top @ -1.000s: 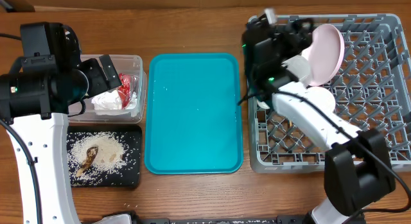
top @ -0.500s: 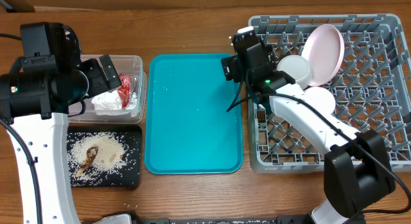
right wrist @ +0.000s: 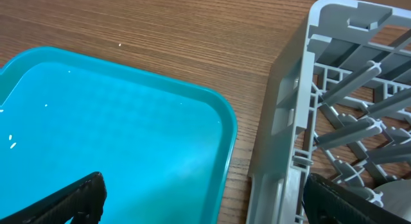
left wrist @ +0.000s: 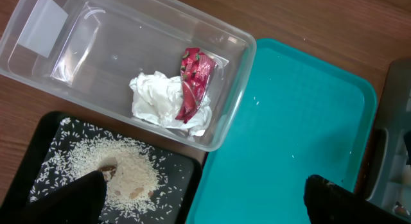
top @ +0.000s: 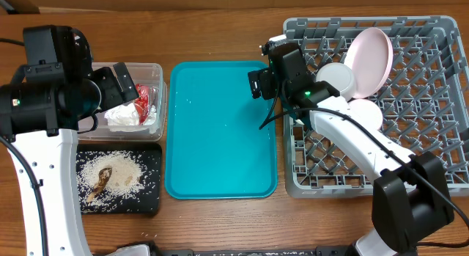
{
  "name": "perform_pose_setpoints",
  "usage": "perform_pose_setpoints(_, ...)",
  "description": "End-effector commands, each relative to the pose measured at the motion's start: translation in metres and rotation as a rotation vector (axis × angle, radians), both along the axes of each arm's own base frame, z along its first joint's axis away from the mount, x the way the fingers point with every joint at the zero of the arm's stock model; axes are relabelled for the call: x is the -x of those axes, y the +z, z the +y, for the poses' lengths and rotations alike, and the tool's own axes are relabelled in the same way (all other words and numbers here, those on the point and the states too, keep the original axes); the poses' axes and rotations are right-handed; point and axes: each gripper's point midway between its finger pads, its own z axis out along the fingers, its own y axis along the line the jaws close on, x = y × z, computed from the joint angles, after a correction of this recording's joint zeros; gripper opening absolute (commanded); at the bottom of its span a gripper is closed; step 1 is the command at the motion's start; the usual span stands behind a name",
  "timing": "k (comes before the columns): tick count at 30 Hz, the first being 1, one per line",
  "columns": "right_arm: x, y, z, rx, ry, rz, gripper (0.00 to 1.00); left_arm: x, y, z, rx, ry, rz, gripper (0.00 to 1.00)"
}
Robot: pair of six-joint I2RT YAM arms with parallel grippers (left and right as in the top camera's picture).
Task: Sort waste into correct bins and load items into the dishwasher
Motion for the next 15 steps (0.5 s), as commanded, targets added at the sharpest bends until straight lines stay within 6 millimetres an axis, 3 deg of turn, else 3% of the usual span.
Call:
perform_pose_setpoints(1,-0.0012,0.0166,-0.0019,-0.028,-0.008,-0.029,1.0,-0.0018,0.0019,0.0027,-0.008,0.005,-0.005,1.0)
perform_pose_setpoints(13,-0.0032,0.0131,-0.0061,-0.025,-0.018,-0.022,1.0,-0.0018,0.0019,0.0027,-0.008,0.005,-0.005,1.0)
perform_pose_setpoints(15,-0.0031,0.02,-0.0078,-0.031,-0.021,-0.035,1.0,-0.0018,0.0019,0.0027,-0.008,0.005,-0.005,1.0)
